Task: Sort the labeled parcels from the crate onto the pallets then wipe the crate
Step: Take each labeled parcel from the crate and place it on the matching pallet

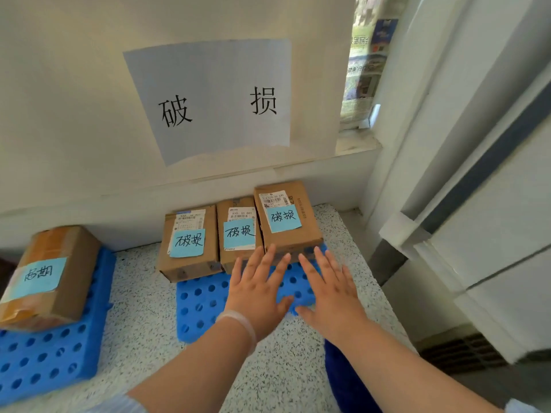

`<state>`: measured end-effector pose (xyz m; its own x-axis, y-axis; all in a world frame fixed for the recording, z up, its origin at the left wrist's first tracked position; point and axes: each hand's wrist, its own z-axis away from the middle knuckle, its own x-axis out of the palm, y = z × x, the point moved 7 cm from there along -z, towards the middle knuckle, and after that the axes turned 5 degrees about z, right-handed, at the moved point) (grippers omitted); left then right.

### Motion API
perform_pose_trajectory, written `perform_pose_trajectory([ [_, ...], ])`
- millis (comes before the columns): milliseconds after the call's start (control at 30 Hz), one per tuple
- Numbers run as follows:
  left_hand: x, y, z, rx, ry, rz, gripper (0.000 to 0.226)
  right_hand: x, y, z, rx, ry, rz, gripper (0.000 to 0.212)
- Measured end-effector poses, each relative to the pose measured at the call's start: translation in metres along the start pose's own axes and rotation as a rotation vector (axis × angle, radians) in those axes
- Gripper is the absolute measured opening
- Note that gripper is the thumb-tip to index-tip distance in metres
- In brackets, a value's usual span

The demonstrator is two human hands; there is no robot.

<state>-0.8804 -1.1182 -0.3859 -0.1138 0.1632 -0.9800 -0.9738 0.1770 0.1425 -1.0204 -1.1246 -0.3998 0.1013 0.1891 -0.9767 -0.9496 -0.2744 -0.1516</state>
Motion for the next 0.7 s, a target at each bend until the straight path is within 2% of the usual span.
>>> perform_pose_trajectory([
  [167,-0.013,0.024,0.058,0.072,0.069,0.043,0.072,-0.016,-0.016,0.079,0.041,0.086,0.025,0.094],
  [333,-0.005,0.059,0.125,0.23,0.111,0.047,0.072,-0.012,-0.041,0.173,0.151,0.157,-0.037,0.091],
  [500,0.026,0.095,0.198,0.342,0.059,0.076,0.073,0.029,-0.061,0.274,0.3,0.029,-0.093,0.092],
  [600,0.037,0.131,0.237,0.426,0.016,0.086,0.079,0.039,-0.05,0.328,0.381,0.113,-0.02,0.085],
  [700,0.048,0.173,0.265,0.559,-0.026,0.081,0.08,0.031,-0.028,0.383,0.533,0.161,-0.077,0.086],
])
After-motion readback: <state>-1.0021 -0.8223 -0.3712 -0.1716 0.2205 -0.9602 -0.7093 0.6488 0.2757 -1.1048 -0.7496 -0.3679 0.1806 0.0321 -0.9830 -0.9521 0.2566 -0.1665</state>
